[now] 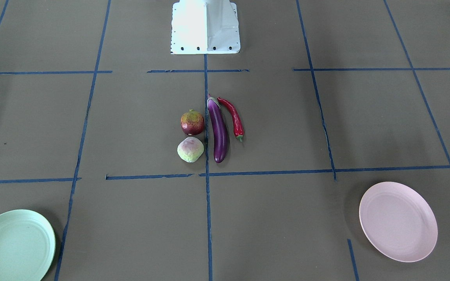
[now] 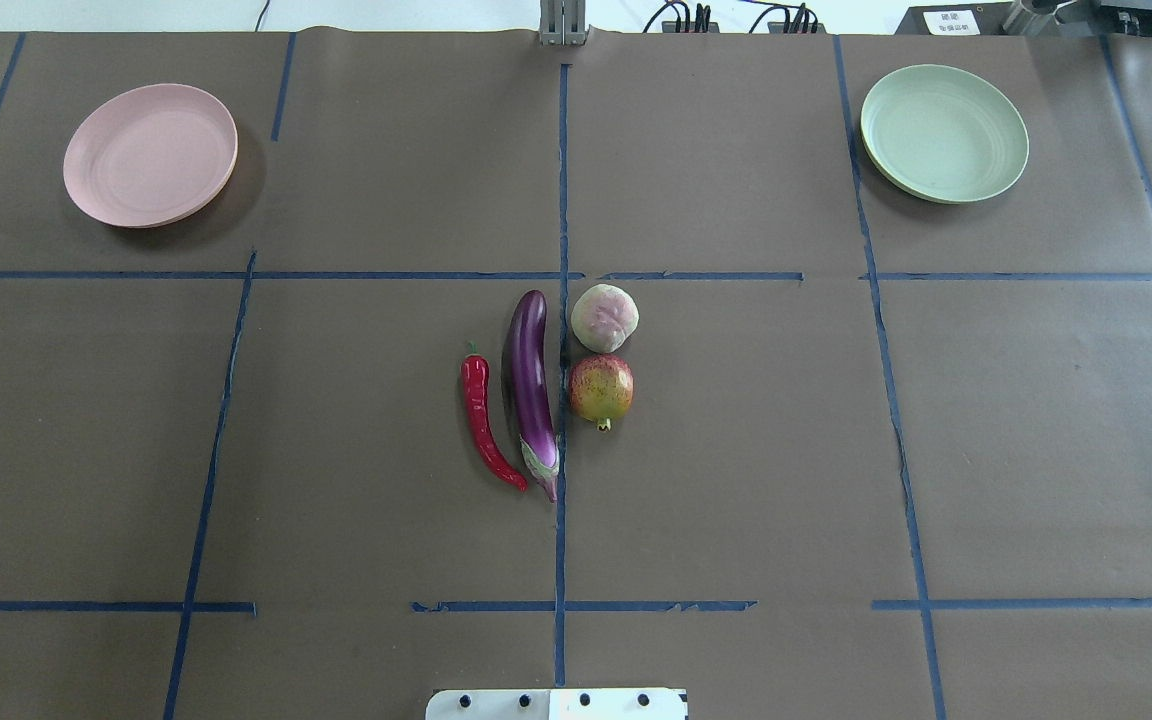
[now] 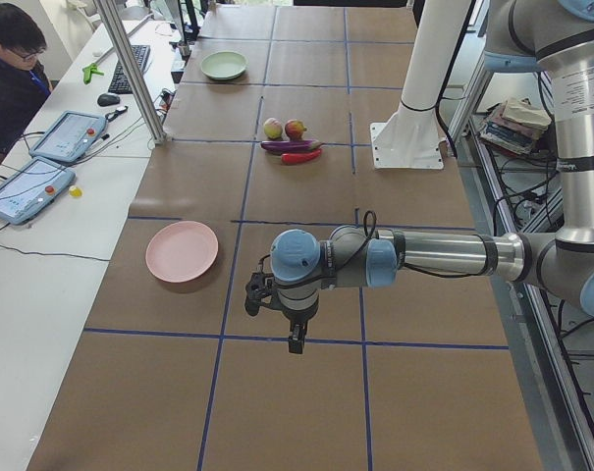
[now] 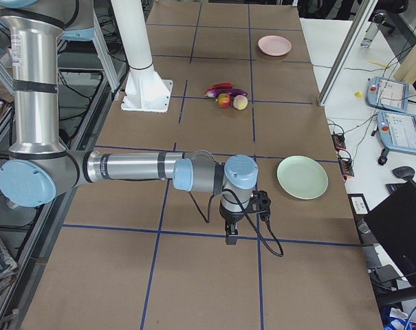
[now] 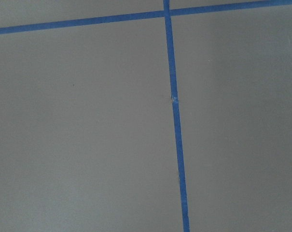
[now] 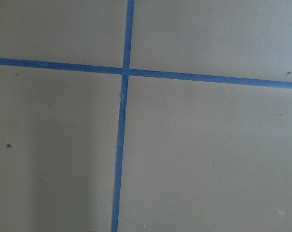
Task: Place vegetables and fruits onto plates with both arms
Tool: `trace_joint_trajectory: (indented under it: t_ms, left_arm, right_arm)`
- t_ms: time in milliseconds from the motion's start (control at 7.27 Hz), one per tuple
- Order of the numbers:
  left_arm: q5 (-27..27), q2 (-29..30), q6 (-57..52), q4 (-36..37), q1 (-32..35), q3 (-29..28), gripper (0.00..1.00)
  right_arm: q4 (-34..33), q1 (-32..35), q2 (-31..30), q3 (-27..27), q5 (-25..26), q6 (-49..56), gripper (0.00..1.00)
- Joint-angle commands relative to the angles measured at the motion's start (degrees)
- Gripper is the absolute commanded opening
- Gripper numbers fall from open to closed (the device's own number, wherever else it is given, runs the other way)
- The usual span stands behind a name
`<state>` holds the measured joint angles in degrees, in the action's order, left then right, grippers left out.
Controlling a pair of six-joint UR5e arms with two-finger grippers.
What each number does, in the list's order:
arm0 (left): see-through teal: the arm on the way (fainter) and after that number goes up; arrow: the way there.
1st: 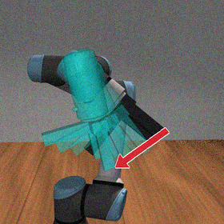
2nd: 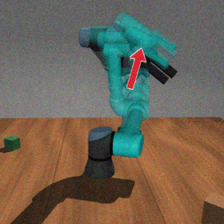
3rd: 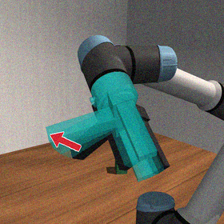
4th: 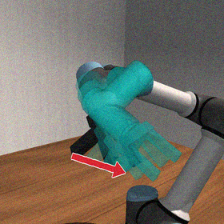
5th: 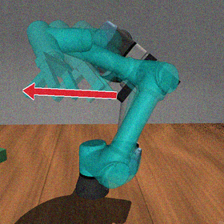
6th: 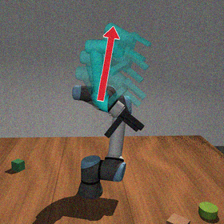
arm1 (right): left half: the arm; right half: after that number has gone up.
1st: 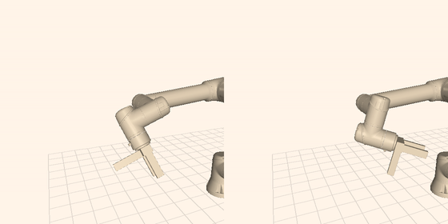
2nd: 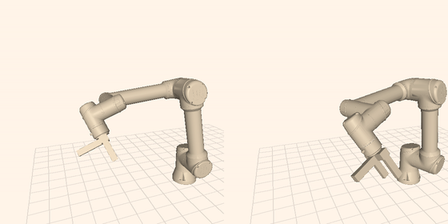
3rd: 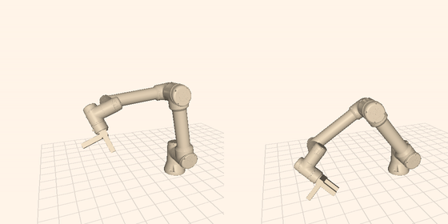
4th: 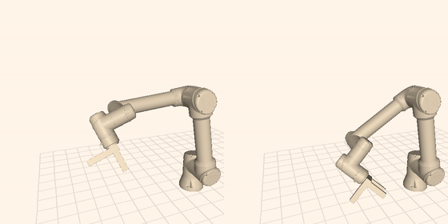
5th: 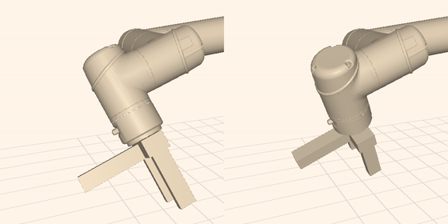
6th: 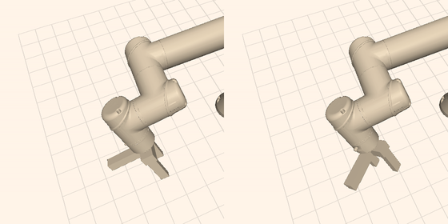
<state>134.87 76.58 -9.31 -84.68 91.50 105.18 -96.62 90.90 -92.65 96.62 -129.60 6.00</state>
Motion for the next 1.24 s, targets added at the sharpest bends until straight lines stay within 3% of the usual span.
trace_joint_trajectory:
  t_ms: [0, 275, 550, 825, 1101]
  left_arm:
    - [0.05, 0.06, -0.27, -0.04, -0.01, 0.29, 1.0]
    - [0.31, 0.32, 0.07, -0.22, -0.1, 0.82, 1.0]
    - [0.31, 4.79, 0.08, -0.66, -0.19, 0.46, 1.0]
    - [0.75, 5.07, 0.08, -0.74, -0.19, -0.15, 1.0]
    - [0.84, 6.39, -0.01, -0.83, -0.18, 0.03, 1.0]
  right_arm:
    - [0.03, -0.02, -0.08, -0.11, -0.12, -0.11, 1.0]
    - [0.03, -1.07, 0.18, 0.06, -0.12, -0.38, 1.0]
    - [0.03, -0.99, 0.01, 1.02, -1.17, -0.47, 1.0]
    - [8.32, -1.07, 0.01, 0.94, -2.4, -0.46, 1.0]
    - [10.13, -4.3, 1.23, 1.12, -7.21, -3.26, 1.0]
